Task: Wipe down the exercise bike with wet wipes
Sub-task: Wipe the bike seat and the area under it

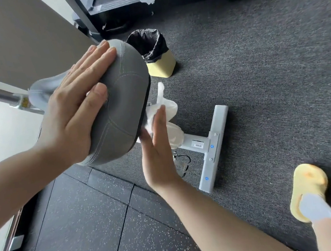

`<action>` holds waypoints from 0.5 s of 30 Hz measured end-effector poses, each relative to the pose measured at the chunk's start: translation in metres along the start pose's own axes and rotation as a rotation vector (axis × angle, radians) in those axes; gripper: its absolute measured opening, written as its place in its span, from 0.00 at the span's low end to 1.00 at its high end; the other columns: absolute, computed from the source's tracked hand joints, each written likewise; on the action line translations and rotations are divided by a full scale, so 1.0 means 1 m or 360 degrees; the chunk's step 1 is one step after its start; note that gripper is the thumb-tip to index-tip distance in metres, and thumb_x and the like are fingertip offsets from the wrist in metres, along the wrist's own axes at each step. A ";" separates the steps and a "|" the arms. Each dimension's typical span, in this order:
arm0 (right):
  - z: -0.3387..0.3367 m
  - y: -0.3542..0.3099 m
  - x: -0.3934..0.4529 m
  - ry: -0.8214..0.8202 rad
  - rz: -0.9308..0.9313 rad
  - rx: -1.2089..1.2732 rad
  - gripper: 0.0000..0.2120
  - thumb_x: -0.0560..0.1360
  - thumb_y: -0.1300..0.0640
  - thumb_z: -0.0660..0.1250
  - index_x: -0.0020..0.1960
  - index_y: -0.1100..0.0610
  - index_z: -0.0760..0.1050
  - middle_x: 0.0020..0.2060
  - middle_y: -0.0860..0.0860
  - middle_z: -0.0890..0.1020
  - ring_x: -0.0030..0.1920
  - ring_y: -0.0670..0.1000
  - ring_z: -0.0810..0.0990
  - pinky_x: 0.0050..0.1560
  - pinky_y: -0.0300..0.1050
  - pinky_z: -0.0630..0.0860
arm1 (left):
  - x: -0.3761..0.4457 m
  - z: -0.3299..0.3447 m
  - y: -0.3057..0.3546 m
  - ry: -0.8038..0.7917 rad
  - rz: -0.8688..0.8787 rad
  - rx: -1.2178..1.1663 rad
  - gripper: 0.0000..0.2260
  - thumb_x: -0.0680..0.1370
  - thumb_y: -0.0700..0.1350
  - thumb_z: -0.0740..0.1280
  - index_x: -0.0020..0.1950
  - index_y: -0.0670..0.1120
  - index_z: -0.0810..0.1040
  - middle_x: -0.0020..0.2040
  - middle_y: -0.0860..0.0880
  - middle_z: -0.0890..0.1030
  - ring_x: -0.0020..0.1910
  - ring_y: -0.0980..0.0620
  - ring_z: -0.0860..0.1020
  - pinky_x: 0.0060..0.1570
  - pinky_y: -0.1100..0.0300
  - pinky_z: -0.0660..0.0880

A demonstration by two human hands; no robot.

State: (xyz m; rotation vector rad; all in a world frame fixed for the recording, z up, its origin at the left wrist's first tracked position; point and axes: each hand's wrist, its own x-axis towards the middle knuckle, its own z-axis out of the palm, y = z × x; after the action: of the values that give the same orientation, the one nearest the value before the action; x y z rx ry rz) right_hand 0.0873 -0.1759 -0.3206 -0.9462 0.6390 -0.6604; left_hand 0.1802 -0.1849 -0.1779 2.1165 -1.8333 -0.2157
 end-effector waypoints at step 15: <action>-0.029 -0.060 -0.015 0.0279 0.0006 0.0112 0.27 0.75 0.36 0.50 0.70 0.48 0.65 0.70 0.40 0.70 0.71 0.40 0.64 0.73 0.38 0.57 | -0.005 -0.001 -0.012 0.0182 -0.0123 -0.0104 0.21 0.82 0.47 0.52 0.74 0.45 0.68 0.75 0.50 0.67 0.77 0.54 0.60 0.75 0.46 0.56</action>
State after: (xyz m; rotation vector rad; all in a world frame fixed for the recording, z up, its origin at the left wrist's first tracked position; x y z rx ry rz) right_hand 0.0431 -0.2055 -0.2778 -0.8277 0.7673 -0.7633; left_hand 0.1912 -0.1783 -0.1814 2.1115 -1.6595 -0.1668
